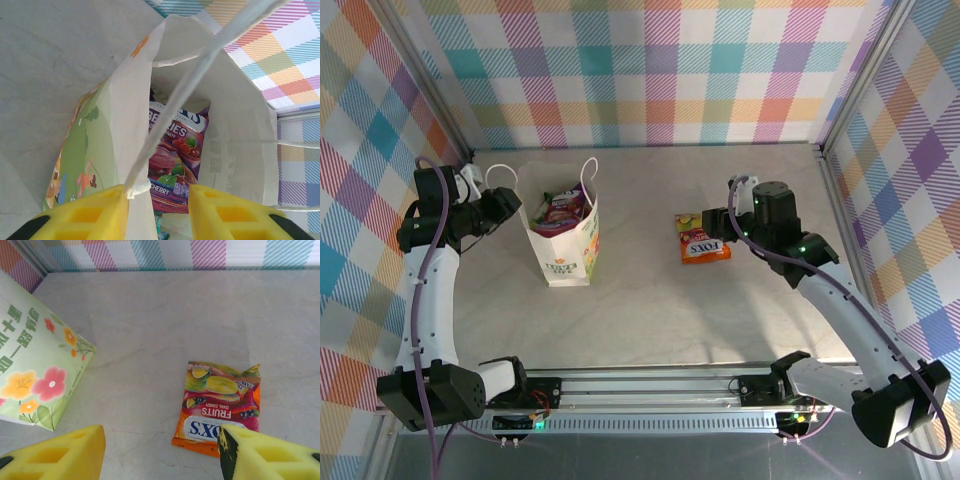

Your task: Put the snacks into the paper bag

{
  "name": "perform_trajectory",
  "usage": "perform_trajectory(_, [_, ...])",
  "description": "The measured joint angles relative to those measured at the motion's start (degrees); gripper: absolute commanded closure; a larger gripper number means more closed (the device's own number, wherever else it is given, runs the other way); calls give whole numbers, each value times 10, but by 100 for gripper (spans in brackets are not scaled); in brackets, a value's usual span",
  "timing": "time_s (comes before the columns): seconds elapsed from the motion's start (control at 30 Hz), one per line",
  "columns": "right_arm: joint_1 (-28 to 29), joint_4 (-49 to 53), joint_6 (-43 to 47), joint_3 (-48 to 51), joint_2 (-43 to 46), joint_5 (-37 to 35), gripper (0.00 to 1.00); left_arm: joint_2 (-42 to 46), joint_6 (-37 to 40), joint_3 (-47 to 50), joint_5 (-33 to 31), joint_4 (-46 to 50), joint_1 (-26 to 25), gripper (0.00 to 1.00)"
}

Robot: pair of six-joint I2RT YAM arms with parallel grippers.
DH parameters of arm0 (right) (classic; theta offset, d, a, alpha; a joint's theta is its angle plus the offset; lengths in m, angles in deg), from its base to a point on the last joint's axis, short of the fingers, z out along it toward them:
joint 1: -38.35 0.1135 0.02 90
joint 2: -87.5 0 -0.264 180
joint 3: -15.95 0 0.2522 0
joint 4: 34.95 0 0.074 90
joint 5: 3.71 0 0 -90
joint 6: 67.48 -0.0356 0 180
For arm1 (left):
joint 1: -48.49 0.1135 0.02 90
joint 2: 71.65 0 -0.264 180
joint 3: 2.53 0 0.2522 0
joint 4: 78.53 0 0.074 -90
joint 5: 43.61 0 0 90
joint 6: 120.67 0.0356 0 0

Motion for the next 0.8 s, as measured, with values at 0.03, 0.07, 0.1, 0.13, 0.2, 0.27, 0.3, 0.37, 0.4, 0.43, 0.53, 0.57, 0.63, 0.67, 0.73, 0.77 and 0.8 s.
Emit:
perform_trajectory(0.03, [-4,0,-3,0,-5,3,39,-2,1,-3,-1,2,-3,63])
perform_trajectory(0.07, [-8,0,-8,1,-9,5,39,-4,3,-6,-2,5,-4,63])
perform_trajectory(0.1, [-13,0,-13,1,-14,8,39,-7,5,-9,-3,6,-6,63])
perform_trajectory(0.13, [-18,0,-16,1,-17,10,39,-10,8,-12,-6,8,-8,63])
perform_trajectory(0.2, [-26,0,-22,1,-20,13,39,-16,10,-17,-13,13,-14,63])
perform_trajectory(0.27, [-36,0,-30,3,-21,18,39,-20,12,-18,-21,17,-21,63])
perform_trajectory(0.3, [-41,0,-32,4,-21,21,39,-23,13,-18,-25,17,-24,63])
perform_trajectory(0.37, [-50,0,-39,5,-21,25,39,-30,14,-21,-32,20,-32,63])
perform_trajectory(0.4, [-55,0,-42,7,-21,28,39,-35,14,-23,-36,21,-36,63])
perform_trajectory(0.43, [-60,0,-44,9,-21,30,39,-39,16,-24,-41,22,-39,63])
perform_trajectory(0.53, [-76,0,-55,18,-23,40,39,-47,19,-26,-54,30,-47,64])
perform_trajectory(0.57, [-81,0,-57,20,-25,42,39,-49,20,-27,-58,32,-49,64])
perform_trajectory(0.63, [-94,0,-64,24,-34,47,38,-55,26,-34,-76,40,-59,64])
perform_trajectory(0.67, [-99,-1,-68,25,-38,49,38,-57,27,-37,-85,44,-64,64])
perform_trajectory(0.73, [-112,-1,-75,30,-49,54,38,-60,30,-40,-102,46,-75,64])
perform_trajectory(0.77, [-117,-1,-79,32,-54,57,37,-60,31,-40,-104,46,-78,64])
perform_trajectory(0.8, [-123,-3,-83,36,-59,61,37,-60,32,-40,-108,46,-80,64])
